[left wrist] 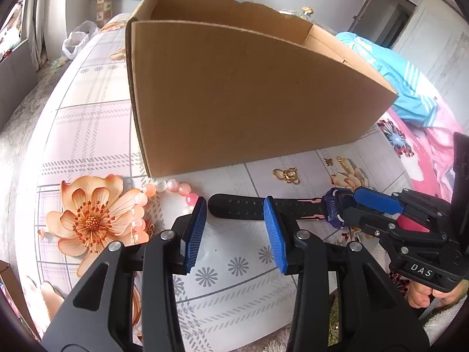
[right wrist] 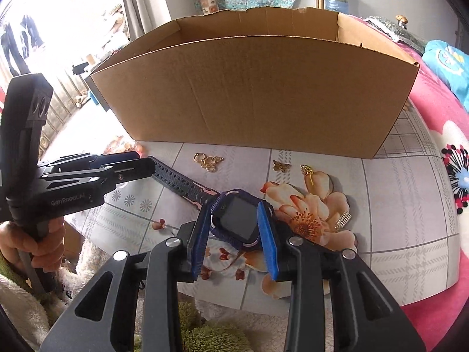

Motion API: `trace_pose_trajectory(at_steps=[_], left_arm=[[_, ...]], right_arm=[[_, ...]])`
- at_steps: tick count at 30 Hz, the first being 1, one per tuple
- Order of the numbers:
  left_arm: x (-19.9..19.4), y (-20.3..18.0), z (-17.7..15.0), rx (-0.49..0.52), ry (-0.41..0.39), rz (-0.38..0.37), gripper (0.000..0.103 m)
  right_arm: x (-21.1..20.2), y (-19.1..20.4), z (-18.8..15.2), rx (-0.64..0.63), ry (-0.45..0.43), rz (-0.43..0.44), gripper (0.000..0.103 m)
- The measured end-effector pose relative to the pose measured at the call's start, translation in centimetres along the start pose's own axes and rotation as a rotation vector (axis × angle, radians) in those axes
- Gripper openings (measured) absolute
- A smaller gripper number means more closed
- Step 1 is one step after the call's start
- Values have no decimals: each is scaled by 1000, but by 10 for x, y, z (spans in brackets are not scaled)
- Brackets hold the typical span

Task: Organize jewelry
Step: 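Hold the watch with the right gripper while the left gripper regrasps the strap end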

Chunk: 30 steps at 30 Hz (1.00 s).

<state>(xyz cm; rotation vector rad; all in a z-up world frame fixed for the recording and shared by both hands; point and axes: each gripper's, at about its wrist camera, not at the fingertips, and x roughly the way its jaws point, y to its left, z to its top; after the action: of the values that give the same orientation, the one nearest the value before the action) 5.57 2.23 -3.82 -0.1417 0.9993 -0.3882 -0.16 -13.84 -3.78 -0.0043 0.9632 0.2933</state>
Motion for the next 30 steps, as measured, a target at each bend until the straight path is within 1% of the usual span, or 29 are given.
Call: trace_pose_trajectory(at_steps=[5,9,13,18,20,22,24,25,26,27,28,30], left_arm=[[6,-9,4,2,8,-9,49],[11,-20,6,33,23,10,55],[12,-20,6,6,31,-48,56],[7,-14,9,-53,13,-170,57],[8,-18,10,-55,18,-239,57],[9,-27,10,-37,17,-252,57],[9,-34,10,-23,9,-249,56],[10,-37,10,-21,4,-248,54],[12,-40,11,-19,-2,-244,49],[11,-40,10,-16,-10,-235,46],[11,-42,11,-14,-19,-225,41],[11,-42,12,-18,-30,-211,34]], right_arm=[[-2,-8,-4,34,-12,34,33],[-2,-13,-5,41,-23,51,33],[-1,-10,-6,40,-33,64,33],[0,-13,-5,44,-35,100,33],[0,-13,-5,40,-37,100,33],[0,-12,-5,38,-38,101,33],[0,-13,-5,39,-38,103,33],[0,-12,-5,37,-39,103,33],[0,-12,-5,36,-39,102,33],[0,-12,-5,37,-39,102,33],[0,-12,-5,35,-40,101,33],[-1,-13,-6,34,-40,102,33]])
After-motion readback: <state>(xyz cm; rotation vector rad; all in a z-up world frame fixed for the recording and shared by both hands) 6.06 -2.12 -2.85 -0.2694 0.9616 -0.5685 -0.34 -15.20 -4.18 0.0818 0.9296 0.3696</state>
